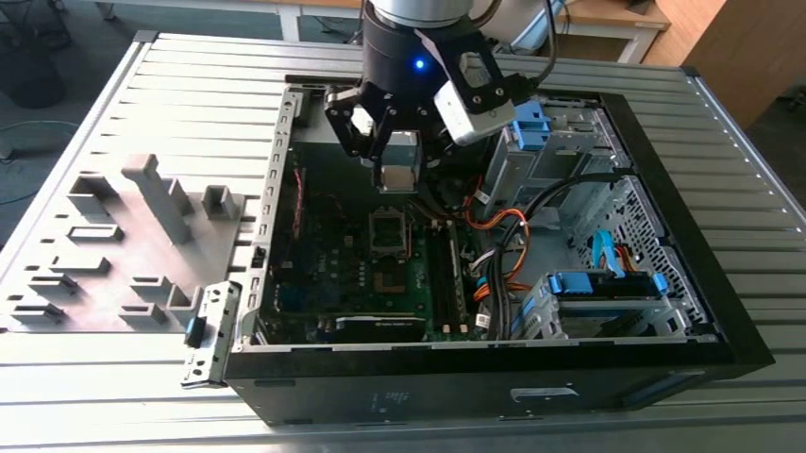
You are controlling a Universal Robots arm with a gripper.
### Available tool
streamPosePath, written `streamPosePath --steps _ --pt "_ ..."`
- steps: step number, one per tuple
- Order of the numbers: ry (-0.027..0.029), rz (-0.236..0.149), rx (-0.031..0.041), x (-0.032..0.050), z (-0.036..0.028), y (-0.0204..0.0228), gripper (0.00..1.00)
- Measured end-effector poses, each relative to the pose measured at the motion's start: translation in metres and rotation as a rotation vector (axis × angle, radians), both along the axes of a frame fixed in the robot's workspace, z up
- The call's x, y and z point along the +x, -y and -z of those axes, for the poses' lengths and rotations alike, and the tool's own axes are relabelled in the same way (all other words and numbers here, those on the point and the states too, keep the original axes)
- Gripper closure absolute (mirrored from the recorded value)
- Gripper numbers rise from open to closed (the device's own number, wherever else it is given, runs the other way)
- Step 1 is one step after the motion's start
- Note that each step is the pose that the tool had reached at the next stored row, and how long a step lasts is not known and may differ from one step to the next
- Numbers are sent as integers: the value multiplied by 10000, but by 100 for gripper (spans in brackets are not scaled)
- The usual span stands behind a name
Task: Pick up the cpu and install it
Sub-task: 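Pick up the cpu and move it towards the insertion slot, then place the cpu into insertion slot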
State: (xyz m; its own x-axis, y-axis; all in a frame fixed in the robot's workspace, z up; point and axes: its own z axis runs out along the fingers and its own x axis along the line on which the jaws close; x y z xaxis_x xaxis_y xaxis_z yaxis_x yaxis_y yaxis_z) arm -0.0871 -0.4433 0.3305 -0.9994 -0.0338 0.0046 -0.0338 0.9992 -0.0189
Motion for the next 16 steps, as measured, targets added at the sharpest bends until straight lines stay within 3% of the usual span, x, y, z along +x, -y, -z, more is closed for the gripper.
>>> streamPosePath --steps 13,16 --pt "2 0 4 0 22 1 53" --pt "0 -1 1 -2 39 18 53"
